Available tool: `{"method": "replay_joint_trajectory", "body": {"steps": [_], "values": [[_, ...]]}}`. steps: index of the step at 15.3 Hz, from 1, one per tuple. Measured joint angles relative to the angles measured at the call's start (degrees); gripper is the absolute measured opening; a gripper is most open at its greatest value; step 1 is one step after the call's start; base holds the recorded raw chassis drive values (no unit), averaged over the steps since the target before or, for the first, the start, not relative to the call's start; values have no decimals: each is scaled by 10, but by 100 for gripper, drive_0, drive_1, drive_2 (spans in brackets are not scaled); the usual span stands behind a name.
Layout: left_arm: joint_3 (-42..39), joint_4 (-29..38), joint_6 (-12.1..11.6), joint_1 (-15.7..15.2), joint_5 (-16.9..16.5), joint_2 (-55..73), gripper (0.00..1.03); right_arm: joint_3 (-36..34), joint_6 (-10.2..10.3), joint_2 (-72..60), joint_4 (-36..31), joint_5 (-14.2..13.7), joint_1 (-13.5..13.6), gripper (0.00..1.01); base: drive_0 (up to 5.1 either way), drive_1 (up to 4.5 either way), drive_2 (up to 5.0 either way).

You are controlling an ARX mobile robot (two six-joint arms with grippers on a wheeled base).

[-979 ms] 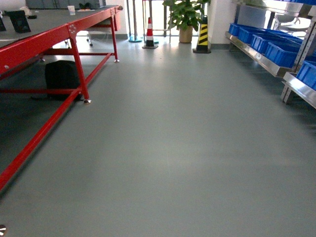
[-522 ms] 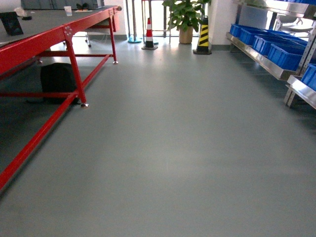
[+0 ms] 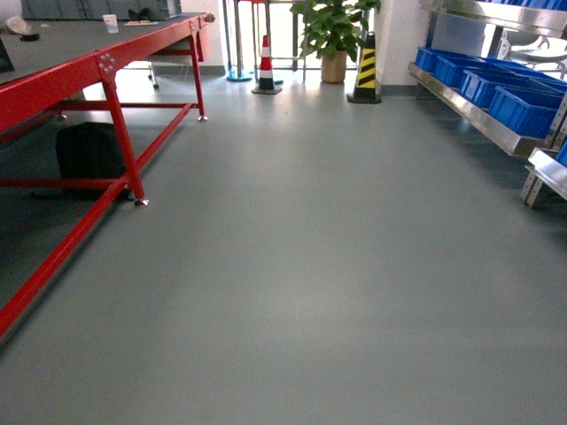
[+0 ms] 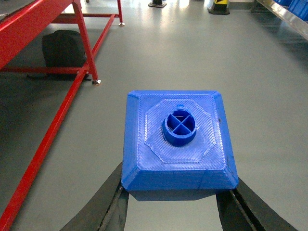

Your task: Sort blue parts and orange caps into right shelf containers

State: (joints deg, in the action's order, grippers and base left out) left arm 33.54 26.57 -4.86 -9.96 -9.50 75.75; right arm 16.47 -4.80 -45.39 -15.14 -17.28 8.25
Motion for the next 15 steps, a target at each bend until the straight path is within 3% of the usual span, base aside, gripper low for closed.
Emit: {"method": "replay_joint_trajectory", "body": {"steps": [15], "values": [[0,0,0,0,0,0,44,0,0,-2,0,0,0,43,5,430,-421]]}}
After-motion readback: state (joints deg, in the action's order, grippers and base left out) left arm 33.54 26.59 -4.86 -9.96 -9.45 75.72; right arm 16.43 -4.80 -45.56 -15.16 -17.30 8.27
